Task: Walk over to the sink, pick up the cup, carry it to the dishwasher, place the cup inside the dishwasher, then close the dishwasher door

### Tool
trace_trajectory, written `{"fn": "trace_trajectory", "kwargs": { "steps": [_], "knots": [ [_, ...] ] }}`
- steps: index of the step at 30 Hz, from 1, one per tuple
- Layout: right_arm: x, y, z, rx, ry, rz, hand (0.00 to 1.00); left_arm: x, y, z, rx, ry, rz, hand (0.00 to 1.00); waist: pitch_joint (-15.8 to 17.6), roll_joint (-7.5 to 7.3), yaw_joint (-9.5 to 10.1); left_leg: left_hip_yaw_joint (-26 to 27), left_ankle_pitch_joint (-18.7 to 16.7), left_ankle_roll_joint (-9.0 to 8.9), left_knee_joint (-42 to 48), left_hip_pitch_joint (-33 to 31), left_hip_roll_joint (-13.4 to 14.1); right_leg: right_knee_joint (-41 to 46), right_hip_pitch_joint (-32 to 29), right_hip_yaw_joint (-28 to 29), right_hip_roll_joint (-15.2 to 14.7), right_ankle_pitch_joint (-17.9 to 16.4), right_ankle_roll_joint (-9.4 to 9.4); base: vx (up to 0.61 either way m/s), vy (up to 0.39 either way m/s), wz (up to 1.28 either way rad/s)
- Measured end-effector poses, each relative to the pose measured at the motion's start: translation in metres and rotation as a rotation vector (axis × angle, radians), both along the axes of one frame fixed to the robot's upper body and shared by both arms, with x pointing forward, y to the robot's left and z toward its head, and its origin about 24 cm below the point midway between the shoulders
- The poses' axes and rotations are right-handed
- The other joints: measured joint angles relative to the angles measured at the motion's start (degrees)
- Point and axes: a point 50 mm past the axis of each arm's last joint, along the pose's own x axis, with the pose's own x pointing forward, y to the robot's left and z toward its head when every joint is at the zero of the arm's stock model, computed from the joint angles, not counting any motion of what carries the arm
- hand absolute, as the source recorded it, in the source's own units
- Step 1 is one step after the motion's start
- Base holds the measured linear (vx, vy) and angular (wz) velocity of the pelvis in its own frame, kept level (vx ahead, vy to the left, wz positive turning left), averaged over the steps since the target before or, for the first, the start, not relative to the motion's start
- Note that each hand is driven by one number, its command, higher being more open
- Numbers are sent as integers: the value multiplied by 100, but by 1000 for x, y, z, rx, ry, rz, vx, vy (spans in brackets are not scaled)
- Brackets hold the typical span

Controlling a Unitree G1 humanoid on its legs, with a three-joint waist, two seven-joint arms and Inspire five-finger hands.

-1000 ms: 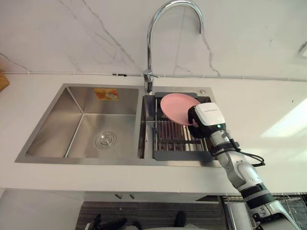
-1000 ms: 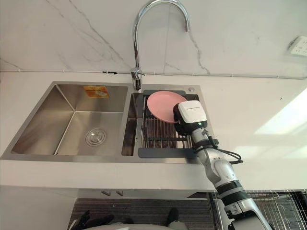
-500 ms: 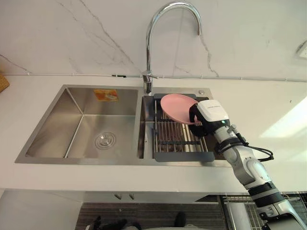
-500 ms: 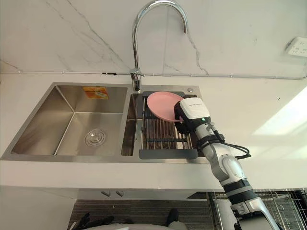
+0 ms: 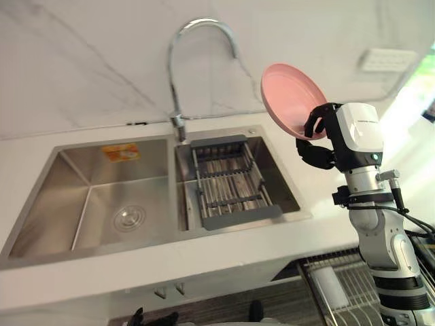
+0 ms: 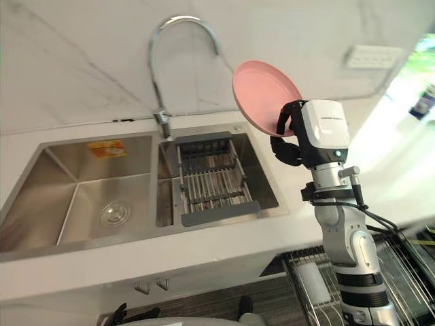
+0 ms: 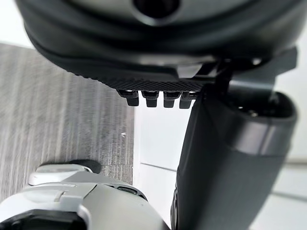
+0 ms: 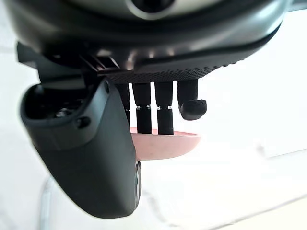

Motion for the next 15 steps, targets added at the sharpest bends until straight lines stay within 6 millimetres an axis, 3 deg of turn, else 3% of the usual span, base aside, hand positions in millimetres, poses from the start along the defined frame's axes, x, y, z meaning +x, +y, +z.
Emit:
{"fn": "trace_trajectory", "kwargs": {
  "steps": [2, 3, 4, 5, 7, 8, 10, 11, 12, 14, 15],
  "knots": [
    [-5, -9, -3, 5, 10, -42, 0, 2, 2, 1, 4, -6, -8, 100, 79, -45, -91, 330, -85, 70, 233, -56, 6, 96, -183, 84, 31, -77, -102, -96, 134, -94],
    [-6, -11, -4, 10, 9, -53, 0, 0, 2, 1, 0, 11, 1, 100, 131, 71, -109, 597, -30, 175, 121, 10, 143, 126, -213, -321, 14, -380, -476, -109, 134, -119],
    [-6, -10, -4, 14, 0, -51, 0, -2, 2, 1, -1, 15, 11, 100, 172, 158, -70, 887, 9, 244, 14, 37, 264, 397, -353, -827, -46, -585, -598, -131, 168, -155],
    [-5, -8, -3, 12, -8, -38, 0, -4, 6, 1, 5, 21, 40, 100, 211, 215, -6, 1247, 23, 253, -48, 54, 431, 1258, -624, -1500, -222, -739, -646, -111, 141, -138],
    [-5, -6, -5, 15, 0, -30, 0, -12, 11, 1, 9, 52, 87, 100, 227, 238, 60, 1686, 43, 224, -138, 258, 622, 2362, -540, -2197, -512, -1133, -763, -43, 97, -130],
    [-5, -6, -5, 19, -9, -28, 0, -19, 14, 1, 9, 76, 105, 100, 213, 237, 87, 1900, 45, 220, -147, 365, 741, 2850, -291, -2547, -727, -1434, -775, -9, 38, -109],
    [-4, -5, -3, 21, -34, -22, 0, -26, 17, 1, 12, 89, 123, 100, 107, 189, 94, 2143, 63, 189, -112, 324, 887, 3196, 53, -2862, -983, -1650, -788, 29, -59, -90],
    [-2, -4, 1, 21, -54, -15, 0, -26, 20, 2, 18, 86, 136, 100, 45, 100, 120, 2252, 77, 162, 5, 223, 936, 2997, 251, -2905, -1056, -1392, -817, 57, -131, -91],
    [-1, -3, 3, 22, -65, -13, 0, -24, 22, 2, 17, 79, 144, 100, 32, 68, 181, 2246, 79, 136, 84, 151, 966, 2713, 267, -2800, -964, -1362, -677, 35, -207, -109],
    [3, -4, 10, 21, -86, -22, 0, -23, 21, 1, 5, 76, 213, 100, 3, 83, 371, 2087, 198, -77, -70, 154, 1063, 1657, 497, -2776, -507, -1242, -543, 3, -313, -108],
    [3, -6, 10, 19, -86, -29, 0, -26, 23, 1, 12, 79, 226, 100, 7, 73, 356, 2079, 216, -121, -115, 175, 1066, 1389, 600, -2772, -422, -1207, -490, -2, -299, -52]
  ]
}}
